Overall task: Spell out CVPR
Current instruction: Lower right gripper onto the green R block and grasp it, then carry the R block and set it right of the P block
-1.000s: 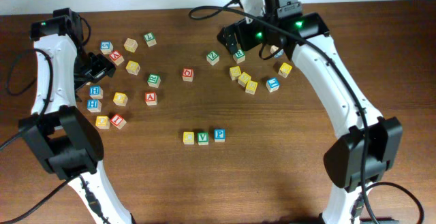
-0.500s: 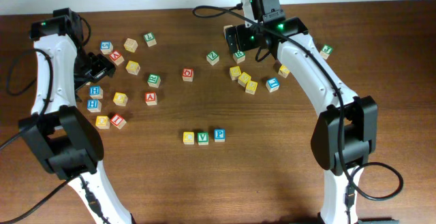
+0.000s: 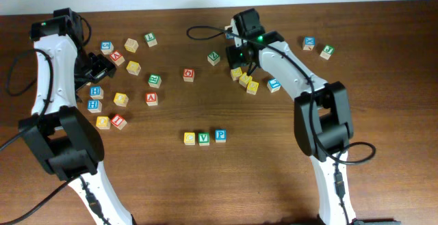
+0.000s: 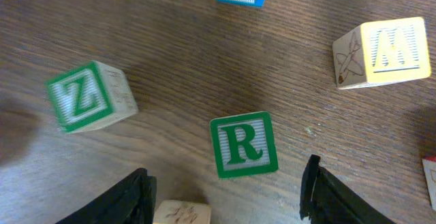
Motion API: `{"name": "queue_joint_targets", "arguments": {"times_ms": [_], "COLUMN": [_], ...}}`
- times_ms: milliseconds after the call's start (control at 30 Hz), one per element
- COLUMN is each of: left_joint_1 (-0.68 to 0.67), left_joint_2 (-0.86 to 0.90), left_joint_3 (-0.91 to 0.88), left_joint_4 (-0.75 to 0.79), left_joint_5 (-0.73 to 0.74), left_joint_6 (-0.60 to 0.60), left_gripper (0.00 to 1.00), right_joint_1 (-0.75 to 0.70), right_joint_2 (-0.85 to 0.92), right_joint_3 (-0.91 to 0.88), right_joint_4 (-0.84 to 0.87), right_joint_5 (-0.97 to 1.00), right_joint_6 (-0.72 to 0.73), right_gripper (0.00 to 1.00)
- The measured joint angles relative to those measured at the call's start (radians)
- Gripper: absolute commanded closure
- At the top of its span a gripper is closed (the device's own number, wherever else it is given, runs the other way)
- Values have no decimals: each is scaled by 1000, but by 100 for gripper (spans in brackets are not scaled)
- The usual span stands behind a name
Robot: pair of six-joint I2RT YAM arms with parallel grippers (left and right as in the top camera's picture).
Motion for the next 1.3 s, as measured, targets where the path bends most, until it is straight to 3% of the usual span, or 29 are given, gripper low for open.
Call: {"name": "queue_joint_targets", "arguments": {"times_ms": [100,300,433,500,800,1000,1133,1300], "left_joint_1": [0,0,0,0,0,0,0,0], "left_joint_2": [0,0,0,0,0,0,0,0], "left_joint_3": [0,0,0,0,0,0,0,0], "left_joint_4": [-1,-1,-1,0,0,-1,-2,0], "left_joint_5": [0,0,0,0,0,0,0,0], "left_joint_6": [0,0,0,0,0,0,0,0], "left_gripper": [1,1,1,1,1,1,1,1], "right_joint_1": [9,9,9,9,9,9,9,9], "right_joint_2": [30,49,51,51,51,-26,-268,-483], "right_joint_3": [0,0,0,0,0,19,48,72], "right_joint_4": [29,72,91,95,88,-61,-182,-572], "right_joint_5": [35,48,51,52,56,56,55,56], "right_joint_6": [0,0,-2,2,0,0,15,200], "right_gripper": [47,49,72,78,79,81,86,86]}}
